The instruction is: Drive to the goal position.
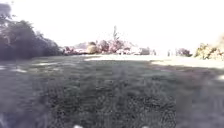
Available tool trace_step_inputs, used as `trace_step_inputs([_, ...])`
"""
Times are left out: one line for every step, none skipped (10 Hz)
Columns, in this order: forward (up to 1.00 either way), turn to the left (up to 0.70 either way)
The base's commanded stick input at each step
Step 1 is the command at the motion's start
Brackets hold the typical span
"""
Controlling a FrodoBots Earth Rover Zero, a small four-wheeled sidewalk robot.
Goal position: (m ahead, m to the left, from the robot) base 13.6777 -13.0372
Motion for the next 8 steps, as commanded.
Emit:
trace_step_inputs([1.0,0.0])
trace_step_inputs([1.0,0.0])
trace_step_inputs([1.0,0.0])
trace_step_inputs([1.0,0.0])
trace_step_inputs([1.0,0.0])
trace_step_inputs([1.0,0.0])
trace_step_inputs([1.0,0.0])
trace_step_inputs([1.0,0.0])
